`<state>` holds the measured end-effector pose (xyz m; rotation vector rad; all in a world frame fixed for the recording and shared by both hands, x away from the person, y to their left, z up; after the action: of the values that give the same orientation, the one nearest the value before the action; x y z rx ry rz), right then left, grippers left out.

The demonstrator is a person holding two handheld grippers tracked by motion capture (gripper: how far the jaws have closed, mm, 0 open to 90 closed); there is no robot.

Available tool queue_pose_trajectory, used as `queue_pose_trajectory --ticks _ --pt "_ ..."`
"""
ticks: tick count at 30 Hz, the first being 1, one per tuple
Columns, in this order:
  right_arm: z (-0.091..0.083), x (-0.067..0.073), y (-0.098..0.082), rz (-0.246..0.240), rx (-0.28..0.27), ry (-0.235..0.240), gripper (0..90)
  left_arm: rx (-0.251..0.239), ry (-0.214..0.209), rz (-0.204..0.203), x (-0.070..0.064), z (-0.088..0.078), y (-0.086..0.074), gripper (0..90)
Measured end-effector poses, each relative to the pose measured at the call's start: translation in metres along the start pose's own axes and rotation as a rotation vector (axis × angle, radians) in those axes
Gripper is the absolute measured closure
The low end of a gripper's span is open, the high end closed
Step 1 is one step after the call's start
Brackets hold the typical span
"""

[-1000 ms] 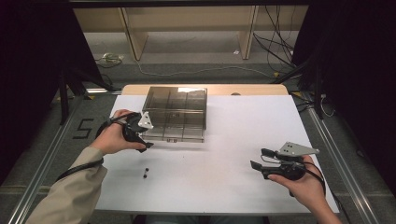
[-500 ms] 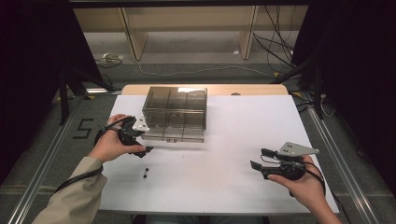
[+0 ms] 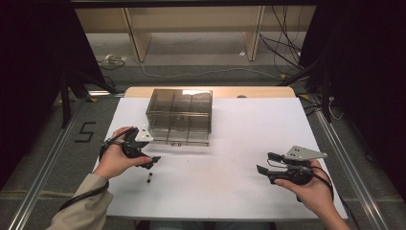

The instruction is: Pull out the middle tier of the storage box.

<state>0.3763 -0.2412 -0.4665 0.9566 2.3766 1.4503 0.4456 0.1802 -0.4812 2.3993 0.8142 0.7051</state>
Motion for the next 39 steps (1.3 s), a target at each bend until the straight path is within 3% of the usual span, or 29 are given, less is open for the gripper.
queue_pose_trajectory --ticks 13,21,39 --pt "0.001 0.0 0.001 -0.002 -0.003 0.002 33.5 -0.005 -0.002 -0.073 -0.018 -0.003 -0.013 8.0" --pt "0.003 -0.001 0.001 0.003 0.002 0.001 33.5 -0.013 0.017 -0.136 -0.015 -0.006 -0.018 10.9" --pt "0.002 -0.002 0.002 0.002 -0.002 0.0 33.4 -0.018 0.034 -0.158 -0.012 -0.002 -0.02 14.5"
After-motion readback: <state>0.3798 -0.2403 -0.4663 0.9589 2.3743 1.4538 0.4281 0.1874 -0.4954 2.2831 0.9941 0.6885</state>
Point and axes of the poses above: each handheld gripper's, and its own axes: z roughly forward along the jaws, y roughly out of its top, x roughly to its left, the point moved 6 cm from there along z, roughly forward along the jaws, and after that the axes turned 8 degrees about y, right-handed, at the moved point
